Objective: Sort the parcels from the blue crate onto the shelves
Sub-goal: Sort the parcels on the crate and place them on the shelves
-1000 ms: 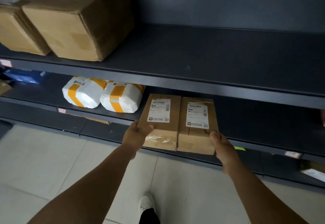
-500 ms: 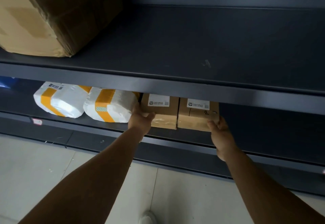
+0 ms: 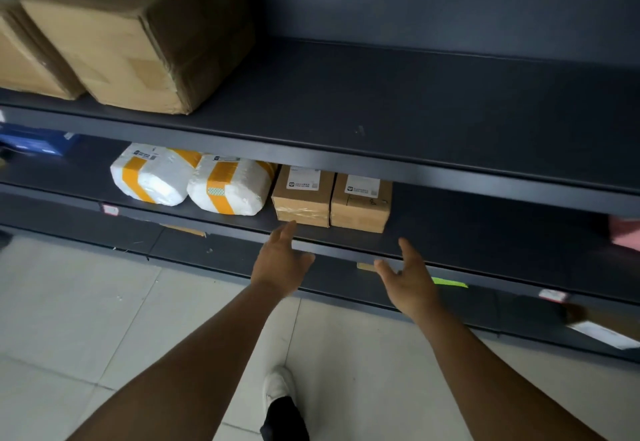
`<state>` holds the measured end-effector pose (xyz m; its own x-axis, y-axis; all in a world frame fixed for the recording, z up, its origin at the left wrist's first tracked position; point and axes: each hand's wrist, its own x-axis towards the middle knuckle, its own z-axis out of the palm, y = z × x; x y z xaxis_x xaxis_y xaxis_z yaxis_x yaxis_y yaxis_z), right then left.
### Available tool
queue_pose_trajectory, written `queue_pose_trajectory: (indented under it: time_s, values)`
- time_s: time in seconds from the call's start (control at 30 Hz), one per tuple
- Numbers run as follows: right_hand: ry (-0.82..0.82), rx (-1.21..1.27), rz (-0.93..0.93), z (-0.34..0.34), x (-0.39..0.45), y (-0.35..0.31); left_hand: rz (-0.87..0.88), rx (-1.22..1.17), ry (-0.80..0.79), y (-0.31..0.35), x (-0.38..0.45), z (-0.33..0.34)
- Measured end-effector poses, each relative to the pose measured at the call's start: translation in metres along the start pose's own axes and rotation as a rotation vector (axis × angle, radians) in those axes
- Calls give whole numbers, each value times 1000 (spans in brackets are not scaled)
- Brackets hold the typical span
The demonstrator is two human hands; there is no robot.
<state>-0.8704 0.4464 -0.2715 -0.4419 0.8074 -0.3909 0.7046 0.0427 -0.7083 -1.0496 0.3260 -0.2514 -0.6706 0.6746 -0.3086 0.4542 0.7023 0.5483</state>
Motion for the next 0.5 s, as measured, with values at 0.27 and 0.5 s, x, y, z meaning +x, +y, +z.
queue_pose_trajectory:
  time_s: [0.27, 0.5]
  values:
    - [33, -393, -139, -49, -117, -18, 237, 404, -41, 51, -121, -30]
    - [127, -485, -44, -79, -216, -20, 390, 558, -104, 81, -198, -45]
